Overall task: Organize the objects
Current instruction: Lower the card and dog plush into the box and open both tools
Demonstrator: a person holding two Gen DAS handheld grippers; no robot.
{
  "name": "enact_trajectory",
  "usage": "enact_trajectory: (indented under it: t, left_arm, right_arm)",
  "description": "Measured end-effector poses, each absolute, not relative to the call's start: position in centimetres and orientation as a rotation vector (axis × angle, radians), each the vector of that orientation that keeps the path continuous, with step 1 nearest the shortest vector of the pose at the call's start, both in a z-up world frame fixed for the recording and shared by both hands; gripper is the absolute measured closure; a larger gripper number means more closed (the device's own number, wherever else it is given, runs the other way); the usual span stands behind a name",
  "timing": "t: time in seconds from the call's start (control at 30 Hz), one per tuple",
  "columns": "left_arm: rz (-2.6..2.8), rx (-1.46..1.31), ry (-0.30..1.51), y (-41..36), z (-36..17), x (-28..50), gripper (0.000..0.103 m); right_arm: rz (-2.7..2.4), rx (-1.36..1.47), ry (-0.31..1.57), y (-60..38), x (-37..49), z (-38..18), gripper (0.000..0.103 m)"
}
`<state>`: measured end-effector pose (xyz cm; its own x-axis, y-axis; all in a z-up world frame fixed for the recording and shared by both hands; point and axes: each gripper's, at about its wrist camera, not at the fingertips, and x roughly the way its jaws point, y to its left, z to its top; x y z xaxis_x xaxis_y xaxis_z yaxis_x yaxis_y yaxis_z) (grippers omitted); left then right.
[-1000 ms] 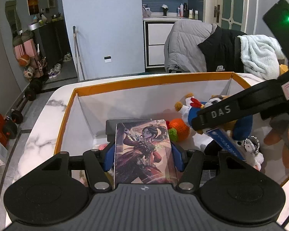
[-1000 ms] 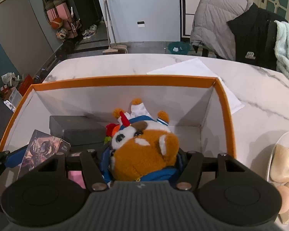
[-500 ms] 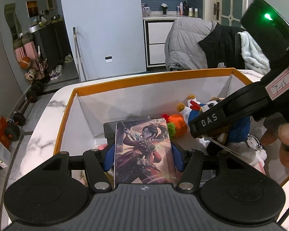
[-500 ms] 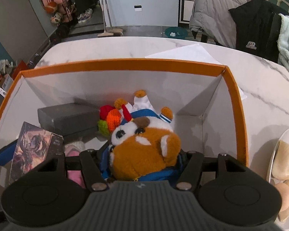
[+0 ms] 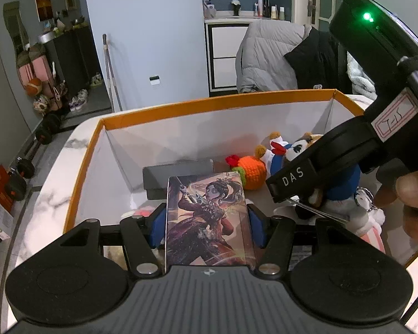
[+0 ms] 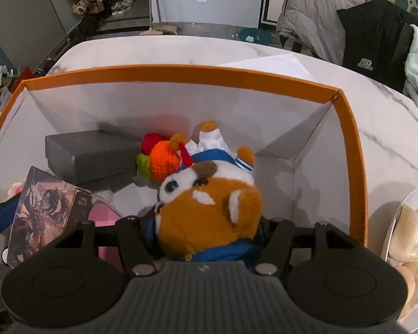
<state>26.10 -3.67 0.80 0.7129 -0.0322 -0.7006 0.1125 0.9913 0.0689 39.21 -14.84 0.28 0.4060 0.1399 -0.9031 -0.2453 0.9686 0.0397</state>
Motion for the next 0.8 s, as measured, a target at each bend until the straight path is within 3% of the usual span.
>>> enact_trajectory:
  t: [0.23, 0.37, 0.8]
  left_arm:
    - [-0.083, 0.118, 0.774, -3.92, 0.75, 25.93, 0.034]
    - [-0.089, 0.110, 0.763, -3.94, 1.08, 25.65, 0.022]
    - [-0.090, 0.120, 0.772, -4.37, 1.23, 25.83, 0.016]
  right_arm:
    - [0.247, -0.104, 1.143, -14.86, 39.43, 0.23, 0.040]
    - [0.238, -0.087, 1.147, -15.05, 39.42, 0.25, 0.027]
    - [0.246, -0.063, 1.139, -15.21, 39.21, 0.24, 0.026]
